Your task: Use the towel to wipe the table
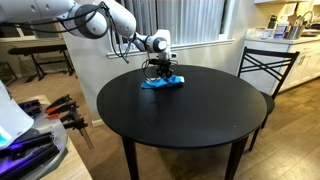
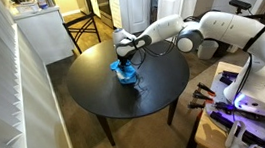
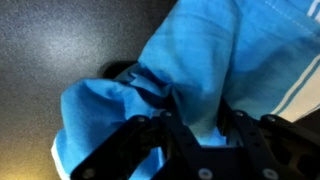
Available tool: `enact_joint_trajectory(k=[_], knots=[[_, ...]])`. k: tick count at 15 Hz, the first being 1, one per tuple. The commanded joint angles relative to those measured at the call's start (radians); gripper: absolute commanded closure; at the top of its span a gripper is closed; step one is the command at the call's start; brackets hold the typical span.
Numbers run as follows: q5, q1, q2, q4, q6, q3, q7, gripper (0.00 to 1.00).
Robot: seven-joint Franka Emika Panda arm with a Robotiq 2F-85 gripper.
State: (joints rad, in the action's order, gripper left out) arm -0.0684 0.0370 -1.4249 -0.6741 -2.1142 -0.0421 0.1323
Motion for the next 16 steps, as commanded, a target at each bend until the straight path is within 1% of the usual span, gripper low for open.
enact_joint_trajectory(k=[1, 2, 4, 6, 7, 14, 15, 16], knots=[[0.008, -0.009, -0.023, 0.046, 0.035, -0.017, 0.044, 0.9], [0.007, -0.008, -0.023, 0.051, 0.033, -0.016, 0.044, 0.94], [0.006, -0.008, -0.022, 0.057, 0.035, -0.018, 0.049, 0.96], [0.004, -0.007, -0.022, 0.06, 0.043, -0.019, 0.06, 0.94], [0.0, 0.0, -0.01, 0.029, 0.006, -0.004, 0.014, 0.86], [0.0, 0.0, -0.011, 0.031, 0.009, -0.005, 0.021, 0.86], [-0.01, 0.01, -0.015, 0.031, 0.004, 0.003, 0.02, 0.94], [-0.017, 0.011, -0.019, 0.029, 0.001, 0.012, 0.014, 0.94]])
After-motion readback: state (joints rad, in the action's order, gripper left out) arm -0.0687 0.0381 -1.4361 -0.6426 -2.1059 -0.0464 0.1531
